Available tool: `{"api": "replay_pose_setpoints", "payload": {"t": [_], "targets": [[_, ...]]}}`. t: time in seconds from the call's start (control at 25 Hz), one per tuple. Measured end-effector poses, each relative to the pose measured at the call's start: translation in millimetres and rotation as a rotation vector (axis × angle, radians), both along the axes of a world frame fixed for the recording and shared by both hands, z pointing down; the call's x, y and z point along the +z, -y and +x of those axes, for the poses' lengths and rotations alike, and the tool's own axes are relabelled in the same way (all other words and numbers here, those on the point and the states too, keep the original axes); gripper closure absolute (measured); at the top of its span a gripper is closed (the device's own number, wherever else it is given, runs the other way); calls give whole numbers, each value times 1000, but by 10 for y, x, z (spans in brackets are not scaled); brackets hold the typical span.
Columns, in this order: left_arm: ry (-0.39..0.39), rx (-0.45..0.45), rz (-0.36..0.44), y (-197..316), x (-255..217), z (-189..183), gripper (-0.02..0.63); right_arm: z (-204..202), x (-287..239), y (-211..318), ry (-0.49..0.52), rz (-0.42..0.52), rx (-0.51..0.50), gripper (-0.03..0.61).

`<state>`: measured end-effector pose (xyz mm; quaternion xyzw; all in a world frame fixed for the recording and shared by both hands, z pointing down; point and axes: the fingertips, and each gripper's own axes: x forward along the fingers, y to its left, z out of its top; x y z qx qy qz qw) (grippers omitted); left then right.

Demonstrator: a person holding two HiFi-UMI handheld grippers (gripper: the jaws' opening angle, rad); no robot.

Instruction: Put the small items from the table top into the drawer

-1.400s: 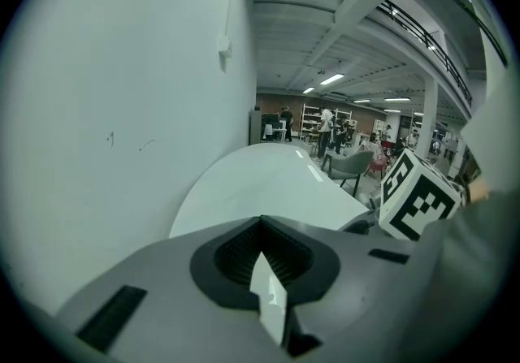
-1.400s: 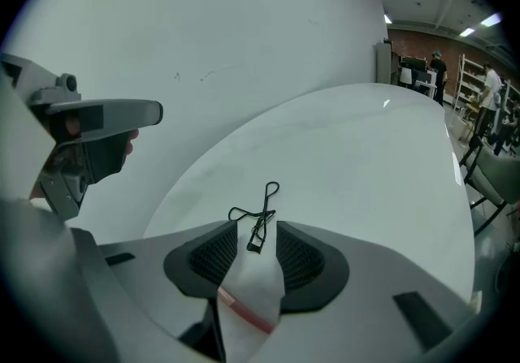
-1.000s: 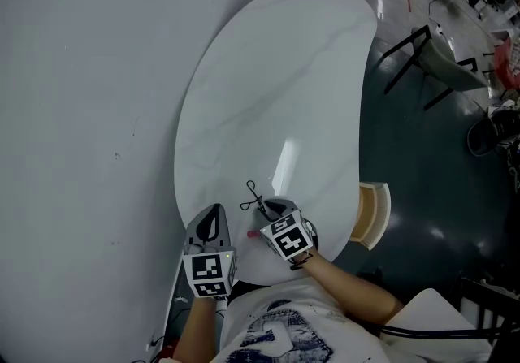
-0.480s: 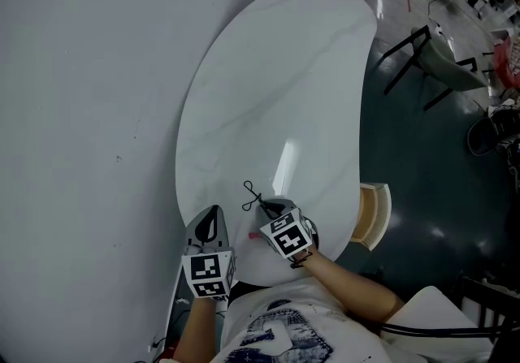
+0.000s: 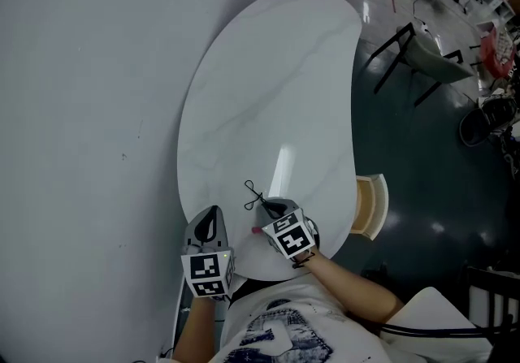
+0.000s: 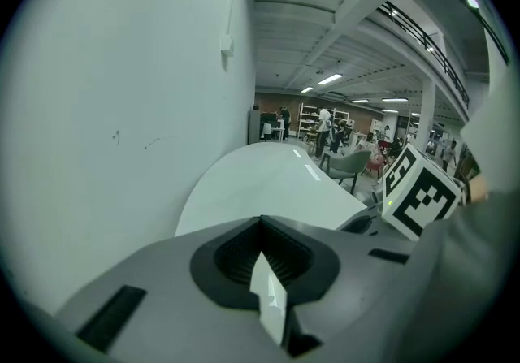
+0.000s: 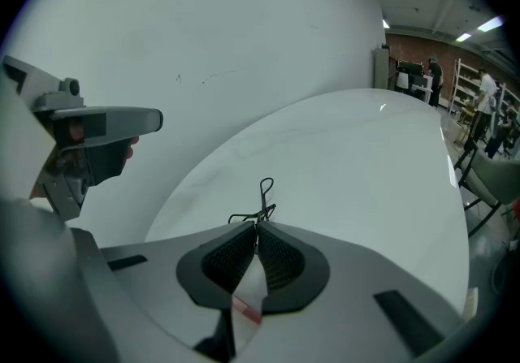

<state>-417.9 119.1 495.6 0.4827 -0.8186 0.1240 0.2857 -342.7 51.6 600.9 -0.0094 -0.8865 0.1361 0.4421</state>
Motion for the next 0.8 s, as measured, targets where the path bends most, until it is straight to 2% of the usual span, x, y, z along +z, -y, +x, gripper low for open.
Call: {"api": "replay_pose_setpoints", "payload": {"t": [0.52,0.8], "targets": [[59,109,50,-592,-375,247,594,303,-497,-508,86,56,163,546],[90,178,74,-936,-545,545,594,609,-738,-835,132,102,239,546]]}}
